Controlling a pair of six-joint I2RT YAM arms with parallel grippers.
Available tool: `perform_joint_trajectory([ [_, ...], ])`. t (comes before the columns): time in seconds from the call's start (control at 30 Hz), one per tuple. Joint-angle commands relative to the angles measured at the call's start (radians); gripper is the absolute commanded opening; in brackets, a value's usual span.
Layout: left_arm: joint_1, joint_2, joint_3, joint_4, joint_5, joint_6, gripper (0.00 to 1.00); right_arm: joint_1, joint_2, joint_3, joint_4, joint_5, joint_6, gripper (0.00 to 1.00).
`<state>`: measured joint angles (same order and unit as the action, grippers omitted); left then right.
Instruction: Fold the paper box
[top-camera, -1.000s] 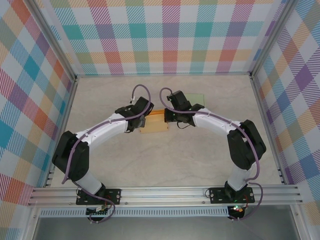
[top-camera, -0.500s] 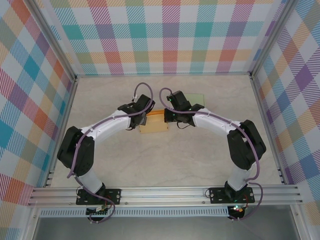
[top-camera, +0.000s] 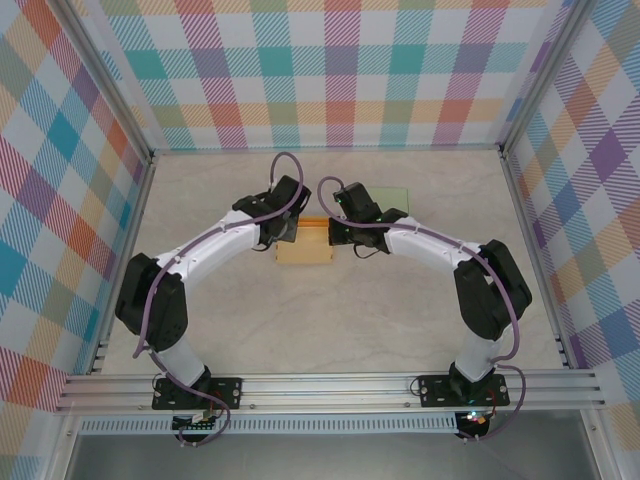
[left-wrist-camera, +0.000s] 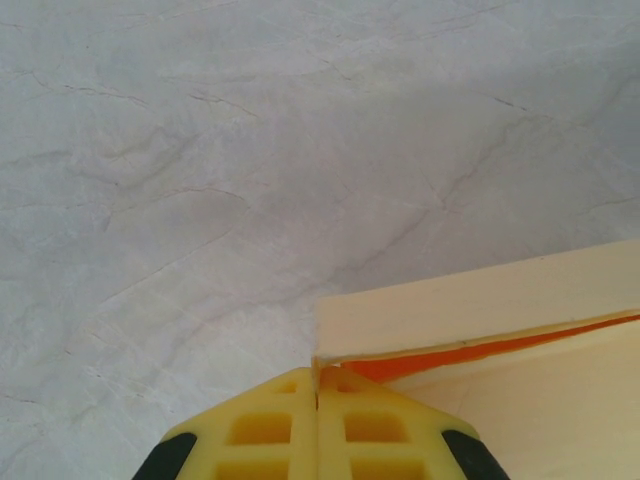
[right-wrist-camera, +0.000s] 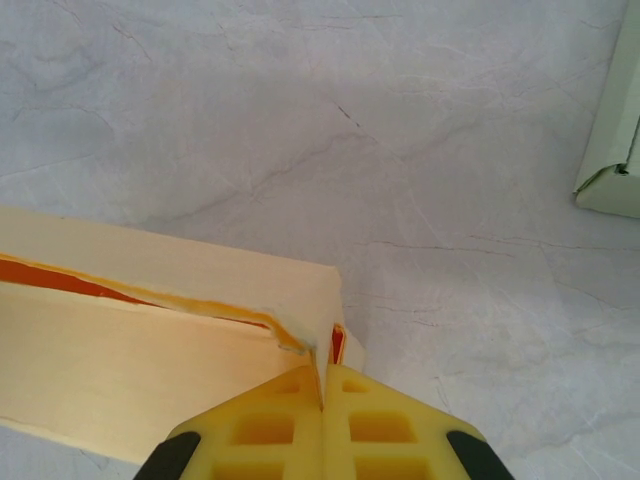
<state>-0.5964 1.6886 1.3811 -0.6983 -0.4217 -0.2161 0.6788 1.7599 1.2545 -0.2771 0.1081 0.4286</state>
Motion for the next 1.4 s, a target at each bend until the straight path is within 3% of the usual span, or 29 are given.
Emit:
perform_joint_trajectory([
  [0.0, 0.008, 0.019, 0.038, -0.053, 0.042, -0.016, 0.00, 0.028, 0.038, -0.040, -0.136, -0.021, -0.020, 0.00],
  [0.27, 0.008, 0.014, -0.034, -0.002, 0.028, -0.035, 0.00, 0.028, 0.013, -0.035, -0.122, -0.071, -0.007, 0.07],
  [0.37, 0.007, 0.005, -0.060, 0.017, 0.011, -0.047, 0.00, 0.028, 0.005, -0.034, -0.119, -0.078, -0.004, 0.14],
  [0.77, 0.007, -0.014, -0.099, 0.042, -0.021, -0.065, 0.00, 0.031, 0.000, -0.034, -0.105, -0.108, -0.004, 0.21],
  [1.37, 0.009, -0.035, -0.028, -0.058, 0.027, -0.043, 0.00, 0.044, 0.074, -0.020, -0.157, -0.001, -0.018, 0.18],
])
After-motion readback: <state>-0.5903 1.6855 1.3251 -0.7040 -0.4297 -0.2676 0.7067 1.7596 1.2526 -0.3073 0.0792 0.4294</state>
